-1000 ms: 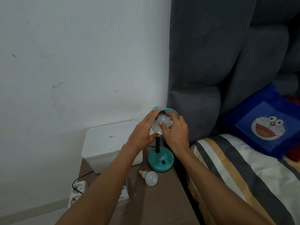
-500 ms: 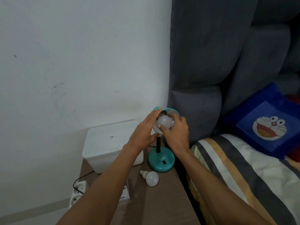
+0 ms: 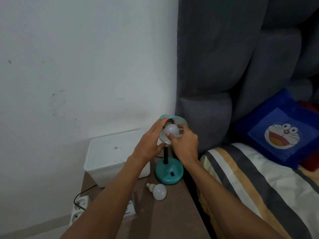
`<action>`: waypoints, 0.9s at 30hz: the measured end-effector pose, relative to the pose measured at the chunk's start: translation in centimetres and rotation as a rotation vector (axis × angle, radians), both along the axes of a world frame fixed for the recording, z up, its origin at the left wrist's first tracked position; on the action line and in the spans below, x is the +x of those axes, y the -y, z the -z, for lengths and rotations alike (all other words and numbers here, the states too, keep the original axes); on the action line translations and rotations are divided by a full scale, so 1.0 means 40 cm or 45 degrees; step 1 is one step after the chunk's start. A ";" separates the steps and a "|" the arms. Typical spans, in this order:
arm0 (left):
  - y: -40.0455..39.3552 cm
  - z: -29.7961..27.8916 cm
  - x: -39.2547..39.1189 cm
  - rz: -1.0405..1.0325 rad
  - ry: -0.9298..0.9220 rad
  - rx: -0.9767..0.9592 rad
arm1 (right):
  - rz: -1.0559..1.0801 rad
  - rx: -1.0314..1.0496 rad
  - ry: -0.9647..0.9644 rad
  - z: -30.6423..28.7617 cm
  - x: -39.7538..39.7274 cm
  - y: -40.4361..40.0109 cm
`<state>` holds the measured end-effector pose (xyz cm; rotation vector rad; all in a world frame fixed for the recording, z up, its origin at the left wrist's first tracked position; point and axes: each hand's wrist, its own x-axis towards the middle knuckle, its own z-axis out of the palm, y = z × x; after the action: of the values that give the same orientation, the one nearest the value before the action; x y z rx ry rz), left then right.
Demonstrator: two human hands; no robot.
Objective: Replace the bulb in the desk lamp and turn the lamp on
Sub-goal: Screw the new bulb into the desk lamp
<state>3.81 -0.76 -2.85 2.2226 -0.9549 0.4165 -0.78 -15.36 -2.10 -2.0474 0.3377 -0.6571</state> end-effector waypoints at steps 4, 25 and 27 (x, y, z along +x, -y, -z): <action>-0.003 -0.002 -0.002 0.003 0.025 0.006 | 0.100 0.127 -0.094 0.000 0.007 0.000; -0.007 0.018 0.023 0.018 0.008 0.011 | 0.024 -0.145 -0.124 0.000 0.003 -0.001; -0.007 0.019 0.021 0.013 0.015 0.015 | 0.054 -0.107 -0.168 0.002 0.003 0.000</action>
<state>4.67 -0.48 -3.61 2.2269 -0.9770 0.4207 -0.67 -15.36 -2.17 -2.1743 0.4376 -0.5715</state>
